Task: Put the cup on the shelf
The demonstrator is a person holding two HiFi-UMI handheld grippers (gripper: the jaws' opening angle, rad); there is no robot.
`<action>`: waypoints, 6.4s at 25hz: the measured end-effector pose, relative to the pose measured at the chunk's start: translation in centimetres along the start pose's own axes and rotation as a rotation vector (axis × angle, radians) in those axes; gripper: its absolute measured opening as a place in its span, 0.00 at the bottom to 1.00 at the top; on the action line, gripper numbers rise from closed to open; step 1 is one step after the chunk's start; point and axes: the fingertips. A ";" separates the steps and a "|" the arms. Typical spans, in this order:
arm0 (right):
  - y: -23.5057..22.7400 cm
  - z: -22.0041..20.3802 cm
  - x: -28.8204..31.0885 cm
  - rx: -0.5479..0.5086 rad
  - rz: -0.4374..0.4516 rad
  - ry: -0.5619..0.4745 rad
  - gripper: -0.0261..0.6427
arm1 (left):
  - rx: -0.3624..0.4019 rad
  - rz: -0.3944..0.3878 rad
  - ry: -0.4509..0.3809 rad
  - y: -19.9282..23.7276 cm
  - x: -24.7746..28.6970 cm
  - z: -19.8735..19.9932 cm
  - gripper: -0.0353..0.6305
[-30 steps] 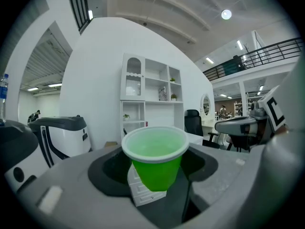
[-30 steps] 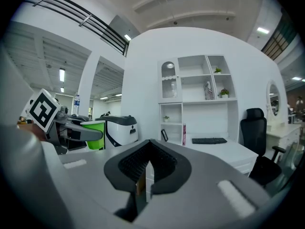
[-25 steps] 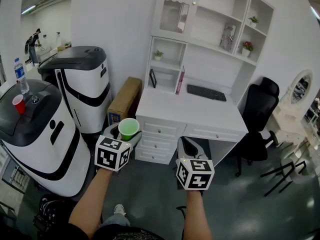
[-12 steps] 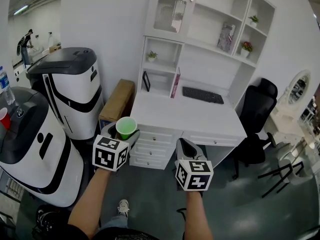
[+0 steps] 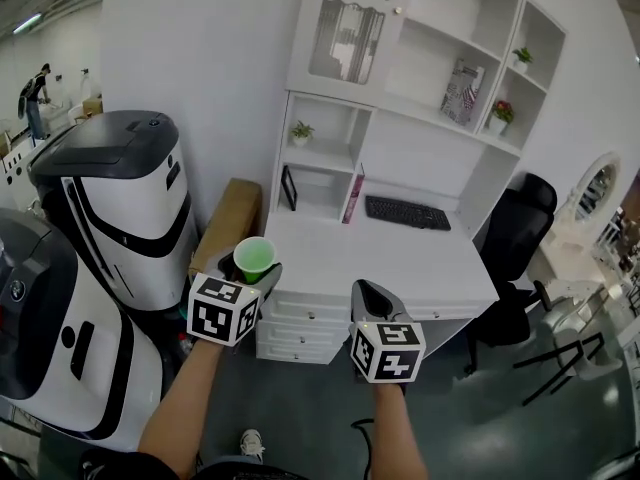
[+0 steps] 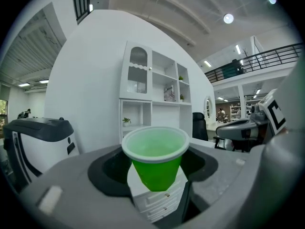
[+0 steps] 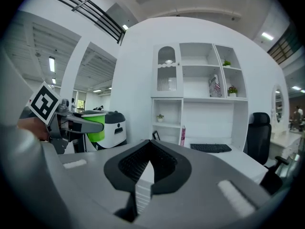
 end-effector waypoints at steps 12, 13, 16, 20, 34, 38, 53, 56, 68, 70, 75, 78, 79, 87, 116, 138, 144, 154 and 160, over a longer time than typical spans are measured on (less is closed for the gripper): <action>1.2 1.0 8.8 0.004 -0.033 0.030 0.08 | -0.021 -0.061 0.039 6.7 5.6 -0.9 0.51; 1.3 1.1 9.2 0.001 -0.037 0.032 0.08 | -0.022 -0.064 0.041 7.1 5.8 -1.0 0.51; 1.5 1.3 10.4 -0.007 -0.046 0.035 0.08 | -0.028 -0.070 0.039 8.3 6.6 -1.2 0.51; 1.7 1.4 11.6 -0.010 -0.055 0.039 0.08 | -0.031 -0.077 0.039 9.5 7.3 -1.3 0.51; 0.8 1.7 14.3 0.013 -0.084 0.017 0.08 | -0.009 -0.086 0.039 11.7 9.4 -1.0 0.51; 0.0 1.4 15.0 0.013 -0.091 0.016 0.08 | 0.000 -0.092 0.036 11.9 10.4 -1.0 0.51; -5.0 1.4 22.6 0.024 -0.059 -0.015 0.08 | 0.028 -0.063 0.039 13.4 18.4 -0.7 0.51; -7.2 1.9 24.9 0.029 -0.053 -0.015 0.08 | 0.033 -0.058 0.043 13.7 21.5 0.1 0.51; -15.6 4.0 32.8 0.021 -0.015 -0.004 0.08 | 0.033 -0.044 0.046 13.4 33.7 3.6 0.51; -16.4 4.2 34.1 0.021 -0.004 -0.006 0.08 | 0.033 -0.037 0.048 13.6 35.3 3.9 0.51; -18.3 4.3 37.1 0.026 0.031 -0.005 0.08 | 0.040 -0.019 0.046 14.1 39.2 4.9 0.51; -19.2 4.4 38.6 0.042 0.051 -0.006 0.08 | 0.048 -0.018 0.049 14.1 41.5 5.3 0.52; -19.5 4.4 39.1 0.043 0.059 -0.005 0.08 | 0.049 -0.018 0.050 14.1 42.2 5.4 0.52; -21.3 3.8 42.2 0.050 0.099 0.005 0.08 | 0.058 -0.031 0.058 13.4 47.3 5.9 0.52; -22.2 2.7 46.1 0.018 0.171 0.035 0.08 | 0.092 -0.053 0.131 13.2 56.1 5.1 0.52; -21.7 2.8 46.2 0.069 0.206 0.036 0.08 | 0.090 -0.015 0.126 13.9 52.3 5.5 0.57; -21.1 3.0 46.1 0.077 0.201 0.038 0.08 | 0.077 0.011 0.105 15.0 50.0 5.4 0.56; -19.9 4.1 45.4 0.067 0.122 0.043 0.08 | 0.032 -0.024 0.056 16.9 46.6 5.0 0.41; -18.1 4.6 44.6 0.068 0.071 0.040 0.08 | 0.036 -0.063 0.022 18.1 43.9 5.1 0.33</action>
Point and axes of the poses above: the fingertips, and each gripper's own axes: x forward along the fingers, y to its left, z out of its top, and after that the axes turned 4 degrees about -y, right-handed
